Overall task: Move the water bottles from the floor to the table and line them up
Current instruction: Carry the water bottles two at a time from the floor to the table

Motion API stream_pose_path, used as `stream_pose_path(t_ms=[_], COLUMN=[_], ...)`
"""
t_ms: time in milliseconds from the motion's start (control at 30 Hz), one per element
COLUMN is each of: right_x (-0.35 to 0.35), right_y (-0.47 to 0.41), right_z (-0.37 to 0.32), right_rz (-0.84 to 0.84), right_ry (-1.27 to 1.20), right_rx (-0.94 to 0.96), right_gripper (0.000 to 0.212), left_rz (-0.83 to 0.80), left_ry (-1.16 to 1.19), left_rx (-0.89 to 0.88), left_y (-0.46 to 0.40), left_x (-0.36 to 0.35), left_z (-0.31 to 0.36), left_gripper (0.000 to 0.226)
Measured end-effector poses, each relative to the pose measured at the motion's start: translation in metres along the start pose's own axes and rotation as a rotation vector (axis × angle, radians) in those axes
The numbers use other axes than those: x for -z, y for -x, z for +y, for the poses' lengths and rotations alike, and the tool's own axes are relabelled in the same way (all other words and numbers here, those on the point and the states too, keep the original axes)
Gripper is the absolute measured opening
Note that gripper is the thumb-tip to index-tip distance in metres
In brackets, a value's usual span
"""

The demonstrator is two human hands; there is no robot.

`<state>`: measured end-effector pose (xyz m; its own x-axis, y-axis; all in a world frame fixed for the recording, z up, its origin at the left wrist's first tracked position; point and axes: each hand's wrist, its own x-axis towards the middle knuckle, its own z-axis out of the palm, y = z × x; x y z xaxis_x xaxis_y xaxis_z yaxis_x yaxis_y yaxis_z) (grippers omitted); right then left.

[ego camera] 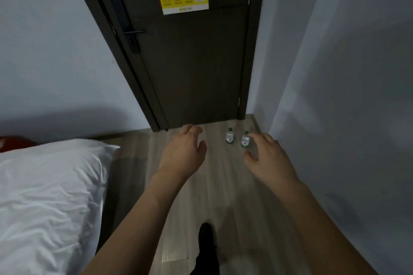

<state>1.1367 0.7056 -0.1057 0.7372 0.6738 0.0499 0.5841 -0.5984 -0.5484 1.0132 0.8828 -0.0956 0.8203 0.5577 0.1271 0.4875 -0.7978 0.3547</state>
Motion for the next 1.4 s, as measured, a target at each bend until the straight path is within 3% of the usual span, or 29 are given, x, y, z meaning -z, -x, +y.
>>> stream_pose_path(t_ms=[367, 967, 1133, 1400], right_x=[-0.012, -0.029, -0.111, -0.368], right_y=[-0.214, -0.508, -0.564, -0.614], right_z=[-0.017, 0.124, 0.197, 0.385], right_rz=[0.015, -0.096, -0.205, -0.425], right_ry=[-0.024, -0.007, 0.052, 0.194], right_rx=[-0.067, -0.222, -0.333, -0.514], right_gripper=[0.048, 0.04, 0.031, 0.058], left_rz=[-0.072, -0.271, -0.498, -0.758], left_ry=[0.021, -0.017, -0.067, -0.154], left_rx=[-0.051, -0.079, -0.011, -0.09], left_y=[-0.223, -0.533, -0.591, -0.612], left_x=[0.001, -0.12, -0.235, -0.549], left_z=[-0.044, -0.032, -0.062, -0.165], left_gripper=[0.041, 0.042, 0.044, 0.049])
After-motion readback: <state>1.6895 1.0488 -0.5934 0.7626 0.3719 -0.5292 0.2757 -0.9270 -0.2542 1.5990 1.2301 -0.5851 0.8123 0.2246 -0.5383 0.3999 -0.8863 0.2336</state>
